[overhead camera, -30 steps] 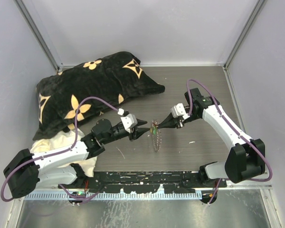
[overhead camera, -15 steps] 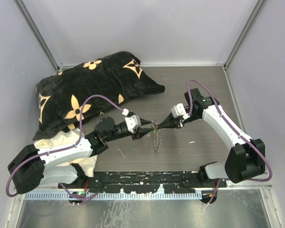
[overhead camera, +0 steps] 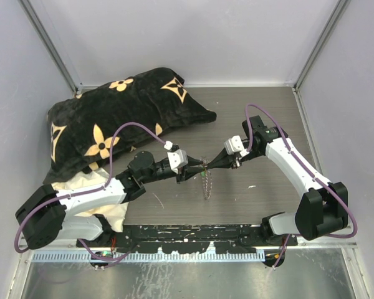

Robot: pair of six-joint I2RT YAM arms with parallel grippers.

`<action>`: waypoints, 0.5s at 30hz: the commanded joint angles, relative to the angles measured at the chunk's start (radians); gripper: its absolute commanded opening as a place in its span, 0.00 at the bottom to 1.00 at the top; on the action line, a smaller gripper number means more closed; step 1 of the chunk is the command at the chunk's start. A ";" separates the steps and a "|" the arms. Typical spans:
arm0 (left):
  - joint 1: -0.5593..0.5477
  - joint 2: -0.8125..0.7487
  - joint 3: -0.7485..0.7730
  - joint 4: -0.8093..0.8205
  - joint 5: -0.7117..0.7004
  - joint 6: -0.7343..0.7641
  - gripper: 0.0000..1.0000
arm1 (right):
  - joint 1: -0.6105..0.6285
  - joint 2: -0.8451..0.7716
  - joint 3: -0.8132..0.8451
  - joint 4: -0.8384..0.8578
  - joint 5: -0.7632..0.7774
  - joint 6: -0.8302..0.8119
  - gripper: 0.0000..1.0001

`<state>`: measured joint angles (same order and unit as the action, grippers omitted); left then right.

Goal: Remove the keys from the keyring
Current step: Remove the key from the keyring.

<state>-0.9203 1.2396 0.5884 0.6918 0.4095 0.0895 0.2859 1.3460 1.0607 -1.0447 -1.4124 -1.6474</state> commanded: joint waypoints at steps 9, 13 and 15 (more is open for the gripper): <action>0.003 0.006 0.071 0.010 0.030 -0.005 0.03 | 0.005 -0.028 0.007 0.001 -0.072 -0.014 0.01; 0.003 -0.009 0.086 -0.071 0.018 0.022 0.00 | 0.004 -0.030 0.006 0.001 -0.071 -0.014 0.02; 0.003 -0.025 0.096 -0.125 0.007 0.040 0.00 | 0.005 -0.029 0.007 0.000 -0.068 -0.014 0.02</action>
<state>-0.9207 1.2461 0.6277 0.6300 0.4351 0.0975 0.2844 1.3460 1.0584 -1.0451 -1.4101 -1.6470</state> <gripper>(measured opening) 0.011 0.040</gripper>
